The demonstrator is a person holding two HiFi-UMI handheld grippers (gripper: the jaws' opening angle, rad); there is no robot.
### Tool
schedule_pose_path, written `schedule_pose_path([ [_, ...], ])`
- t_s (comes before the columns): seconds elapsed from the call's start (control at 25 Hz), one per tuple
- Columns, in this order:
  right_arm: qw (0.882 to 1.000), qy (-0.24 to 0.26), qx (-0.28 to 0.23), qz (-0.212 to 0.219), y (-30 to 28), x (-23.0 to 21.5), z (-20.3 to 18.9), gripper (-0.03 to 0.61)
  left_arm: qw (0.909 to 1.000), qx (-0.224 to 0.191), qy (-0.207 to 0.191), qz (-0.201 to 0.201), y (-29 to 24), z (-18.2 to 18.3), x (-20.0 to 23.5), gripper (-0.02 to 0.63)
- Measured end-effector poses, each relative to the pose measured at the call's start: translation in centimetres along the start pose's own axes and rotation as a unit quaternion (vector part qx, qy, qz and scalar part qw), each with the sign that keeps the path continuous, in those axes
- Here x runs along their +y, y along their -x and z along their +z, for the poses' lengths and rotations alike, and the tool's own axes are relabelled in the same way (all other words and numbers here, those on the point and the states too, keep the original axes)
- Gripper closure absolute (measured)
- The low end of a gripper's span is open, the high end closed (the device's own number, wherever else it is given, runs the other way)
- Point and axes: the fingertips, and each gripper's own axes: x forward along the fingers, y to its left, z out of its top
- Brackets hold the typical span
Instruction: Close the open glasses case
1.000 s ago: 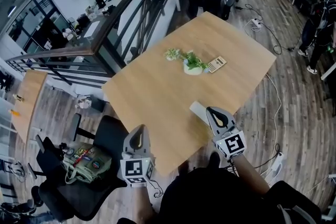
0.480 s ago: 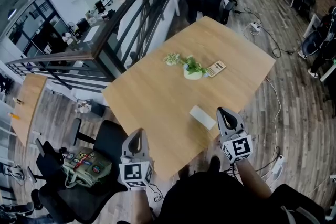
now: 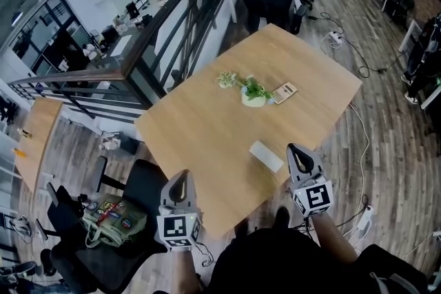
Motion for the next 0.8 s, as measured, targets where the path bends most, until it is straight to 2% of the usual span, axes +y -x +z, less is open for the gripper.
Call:
schedule_pose_path([
  [0.8,1.0,0.009,0.0,0.001,0.5,-0.1,0.4,0.565,0.9999,0.003,-0.006,-0.01,0.0,0.2,-1.2,0.614],
])
